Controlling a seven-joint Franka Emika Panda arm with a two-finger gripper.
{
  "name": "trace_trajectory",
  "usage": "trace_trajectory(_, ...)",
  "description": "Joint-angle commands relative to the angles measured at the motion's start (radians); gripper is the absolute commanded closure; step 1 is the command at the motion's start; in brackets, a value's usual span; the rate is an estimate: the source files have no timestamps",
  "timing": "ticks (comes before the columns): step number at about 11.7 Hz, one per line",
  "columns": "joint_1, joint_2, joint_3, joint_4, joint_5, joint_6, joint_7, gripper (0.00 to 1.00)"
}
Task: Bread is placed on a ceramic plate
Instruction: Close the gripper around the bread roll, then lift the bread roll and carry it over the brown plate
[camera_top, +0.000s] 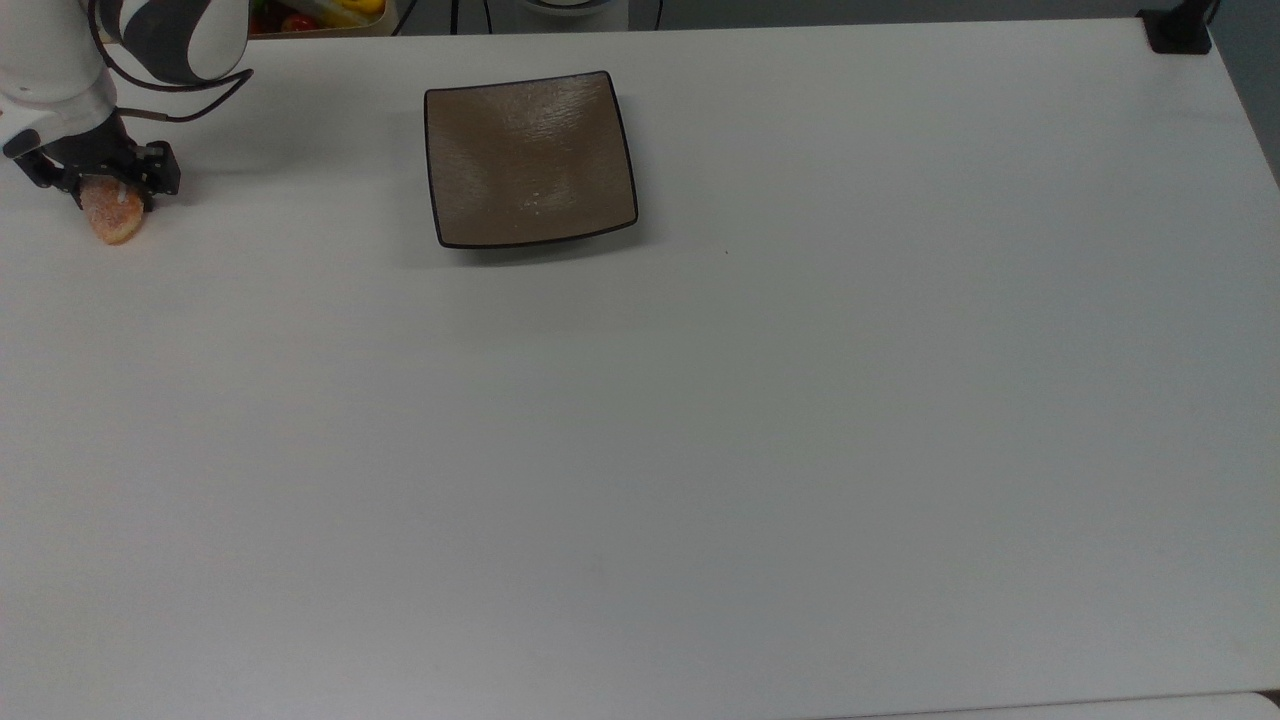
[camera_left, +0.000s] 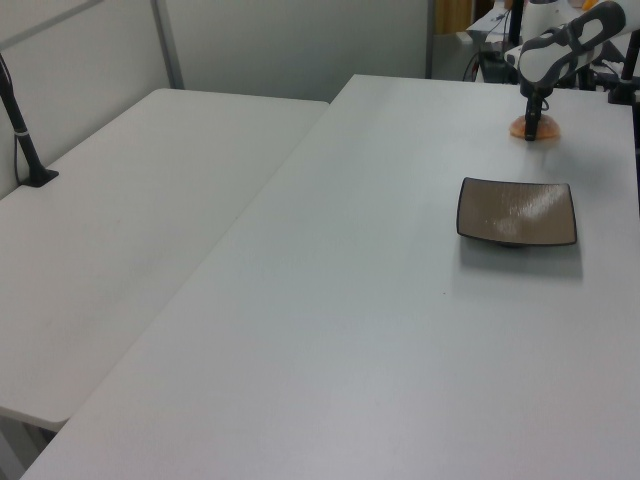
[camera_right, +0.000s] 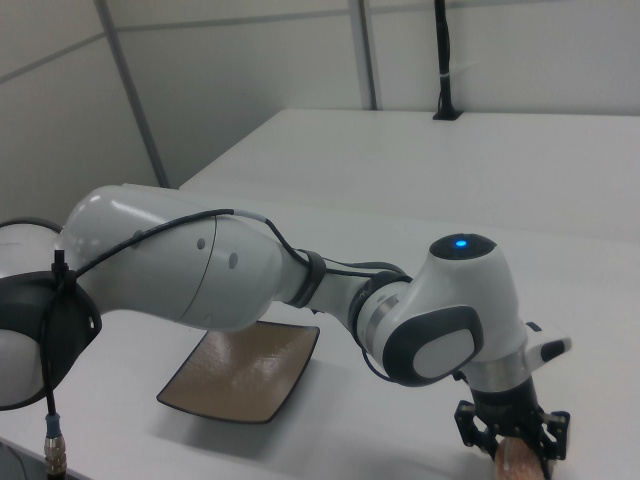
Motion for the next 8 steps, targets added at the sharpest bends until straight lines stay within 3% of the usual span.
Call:
trace_trajectory(1, 0.008, -0.065, -0.005, -0.023, -0.016, -0.057, -0.020, 0.49)
trace_trajectory(6, 0.098, -0.231, 0.013, 0.012, 0.002, -0.328, -0.008, 0.49)
trace_trajectory(8, 0.117, -0.314, 0.053, 0.029, 0.023, -0.444, -0.008, 0.49)
